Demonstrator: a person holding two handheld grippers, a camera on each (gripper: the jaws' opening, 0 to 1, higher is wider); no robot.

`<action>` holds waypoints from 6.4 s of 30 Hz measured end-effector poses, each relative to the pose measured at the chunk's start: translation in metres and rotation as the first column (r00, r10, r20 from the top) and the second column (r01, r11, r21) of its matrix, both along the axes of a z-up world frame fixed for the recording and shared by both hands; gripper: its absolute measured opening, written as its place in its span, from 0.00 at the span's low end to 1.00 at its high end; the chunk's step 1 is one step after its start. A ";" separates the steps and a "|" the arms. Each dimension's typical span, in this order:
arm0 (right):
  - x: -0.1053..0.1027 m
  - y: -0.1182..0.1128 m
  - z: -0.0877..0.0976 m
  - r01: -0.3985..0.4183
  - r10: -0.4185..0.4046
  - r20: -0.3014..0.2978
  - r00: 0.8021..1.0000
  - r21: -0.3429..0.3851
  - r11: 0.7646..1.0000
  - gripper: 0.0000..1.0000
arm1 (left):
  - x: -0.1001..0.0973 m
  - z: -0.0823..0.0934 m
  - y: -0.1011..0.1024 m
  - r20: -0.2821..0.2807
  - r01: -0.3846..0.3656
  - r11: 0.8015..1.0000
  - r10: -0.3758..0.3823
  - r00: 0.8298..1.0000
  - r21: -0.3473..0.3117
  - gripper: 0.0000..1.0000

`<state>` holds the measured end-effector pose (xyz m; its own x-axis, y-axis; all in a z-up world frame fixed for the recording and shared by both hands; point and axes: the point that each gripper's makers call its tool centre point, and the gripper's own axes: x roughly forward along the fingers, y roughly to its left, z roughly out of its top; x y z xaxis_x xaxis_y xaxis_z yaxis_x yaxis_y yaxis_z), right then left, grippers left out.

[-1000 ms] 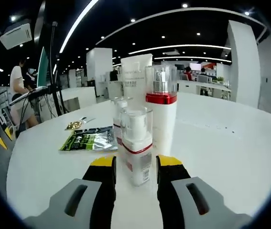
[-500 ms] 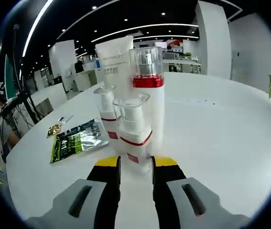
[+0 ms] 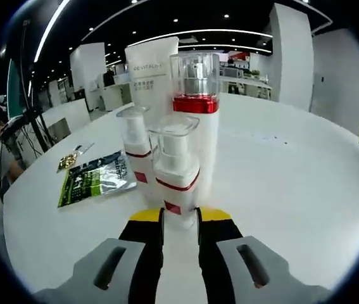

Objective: Arrange the skincare products in the storage area until every visible bottle or jar stands upright without overlapping.

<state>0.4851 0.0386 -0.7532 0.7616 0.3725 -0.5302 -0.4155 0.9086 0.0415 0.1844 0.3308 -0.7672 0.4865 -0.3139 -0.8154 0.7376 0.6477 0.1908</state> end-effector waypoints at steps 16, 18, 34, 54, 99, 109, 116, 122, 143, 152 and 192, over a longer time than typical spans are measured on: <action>0.006 0.002 0.004 -0.071 0.071 -0.008 0.997 -0.001 0.997 0.18 | 0.000 -0.001 0.001 0.000 -0.001 1.000 0.001 1.000 0.003 0.24; 0.007 0.003 0.005 -0.067 0.067 -0.010 0.998 0.005 0.998 0.18 | 0.000 -0.001 0.001 0.001 -0.001 1.000 0.001 1.000 0.004 0.24; 0.008 0.001 0.008 -0.028 0.028 -0.037 0.999 0.015 1.000 0.23 | 0.001 0.001 0.001 0.014 -0.001 1.000 0.001 1.000 -0.001 0.23; -0.035 -0.002 0.068 0.000 -0.002 0.027 1.000 0.091 0.996 0.36 | 0.008 0.019 -0.005 0.093 0.017 0.999 -0.013 0.996 -0.046 0.23; -0.201 0.117 0.205 -0.221 0.123 0.268 0.956 0.378 0.899 0.66 | 0.040 0.131 -0.031 0.266 0.007 0.911 0.113 0.957 -0.412 0.28; -0.208 0.119 0.205 -0.210 0.102 0.266 0.958 0.416 0.885 0.90 | 0.046 0.138 -0.038 0.193 -0.065 0.864 0.184 0.964 -0.499 0.38; -0.217 0.126 0.201 -0.240 0.138 0.284 0.949 0.363 0.900 0.99 | 0.049 0.144 -0.035 0.164 -0.108 0.835 0.230 0.959 -0.539 0.39; -0.219 0.123 0.197 -0.218 0.126 0.260 0.957 0.366 0.905 0.99 | 0.061 0.144 -0.029 0.128 -0.168 0.811 0.286 0.950 -0.561 0.62; -0.235 0.097 0.192 -0.163 0.100 0.219 0.970 0.287 0.944 0.99 | 0.144 0.129 -0.035 0.119 -0.162 0.884 0.236 0.964 -0.438 0.91; -0.242 0.095 0.191 -0.148 0.094 0.210 0.973 0.256 0.955 0.99 | 0.186 0.117 -0.046 0.100 -0.133 0.915 0.184 0.978 -0.381 1.00; -0.237 0.077 0.164 -0.101 0.088 0.069 0.994 0.206 0.973 0.99 | 0.270 0.009 -0.097 -0.122 -0.170 0.945 0.141 0.983 -0.279 1.00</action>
<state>0.2477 0.1160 -0.5894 0.7451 0.5420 -0.3887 -0.5065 0.8390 0.1989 0.4546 0.2338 -0.7582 0.4697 -0.4690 -0.7480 0.6292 0.7721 -0.0890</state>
